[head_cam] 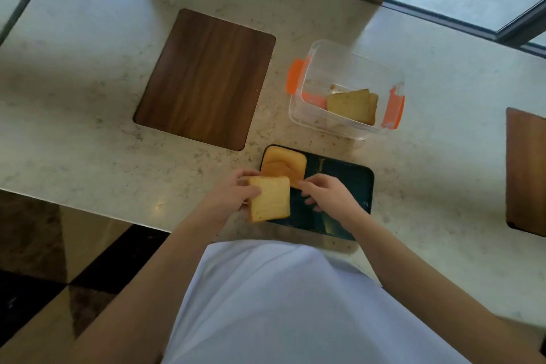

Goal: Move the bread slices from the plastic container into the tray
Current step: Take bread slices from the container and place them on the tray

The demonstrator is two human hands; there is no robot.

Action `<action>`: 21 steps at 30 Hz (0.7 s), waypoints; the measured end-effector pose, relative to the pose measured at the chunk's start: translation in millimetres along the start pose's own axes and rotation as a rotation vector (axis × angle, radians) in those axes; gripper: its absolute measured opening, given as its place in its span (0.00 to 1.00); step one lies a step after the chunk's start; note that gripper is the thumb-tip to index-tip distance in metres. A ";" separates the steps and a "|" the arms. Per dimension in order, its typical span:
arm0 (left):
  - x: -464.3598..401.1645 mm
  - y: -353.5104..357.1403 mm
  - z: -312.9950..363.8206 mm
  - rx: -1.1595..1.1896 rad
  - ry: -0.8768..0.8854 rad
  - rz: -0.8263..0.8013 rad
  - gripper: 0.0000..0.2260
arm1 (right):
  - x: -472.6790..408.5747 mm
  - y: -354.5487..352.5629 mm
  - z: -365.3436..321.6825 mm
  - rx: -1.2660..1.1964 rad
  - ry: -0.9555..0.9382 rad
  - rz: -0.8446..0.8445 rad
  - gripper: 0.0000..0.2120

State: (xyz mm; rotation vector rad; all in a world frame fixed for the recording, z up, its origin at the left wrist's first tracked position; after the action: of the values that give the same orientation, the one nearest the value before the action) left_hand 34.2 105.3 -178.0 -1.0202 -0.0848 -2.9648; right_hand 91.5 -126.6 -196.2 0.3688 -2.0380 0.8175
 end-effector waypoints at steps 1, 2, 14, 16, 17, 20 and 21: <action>-3.0 6.2 4.2 -0.027 0.003 -0.039 0.13 | 3.8 -3.4 5.7 -0.057 0.029 -0.107 0.13; -6.1 12.5 7.9 -0.055 0.002 -0.071 0.13 | 6.8 -5.8 10.6 -0.088 0.046 -0.173 0.12; -9.6 47.0 -7.7 -0.395 0.000 0.070 0.23 | 10.5 13.7 42.5 -0.248 0.173 -0.129 0.08; -7.7 44.4 -10.1 -0.422 0.011 0.079 0.23 | 10.7 17.3 41.6 -0.266 0.176 -0.136 0.08; -7.6 42.4 -11.3 -0.427 0.011 0.089 0.22 | 10.7 18.8 41.8 -0.274 0.177 -0.145 0.08; -8.8 38.0 -15.5 -0.419 0.002 0.118 0.22 | 12.7 23.2 41.9 -0.317 0.197 -0.180 0.08; -9.7 37.8 -17.1 -0.418 0.000 0.119 0.21 | 13.6 24.3 41.7 -0.335 0.209 -0.188 0.07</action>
State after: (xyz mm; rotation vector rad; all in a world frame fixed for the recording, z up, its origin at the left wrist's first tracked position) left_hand 32.1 66.6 -195.5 -1.0110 0.5967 -2.9339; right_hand 44.7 -136.0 -211.3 0.2681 -1.8685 0.3736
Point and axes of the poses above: each hand's wrist, its own x-axis away from the middle knuckle, its own y-axis out of the palm, z = x × y, the point moved 1 cm from there along -x, towards the middle knuckle, and after that the axes turned 12 degrees about y, right-handed, at the moved point
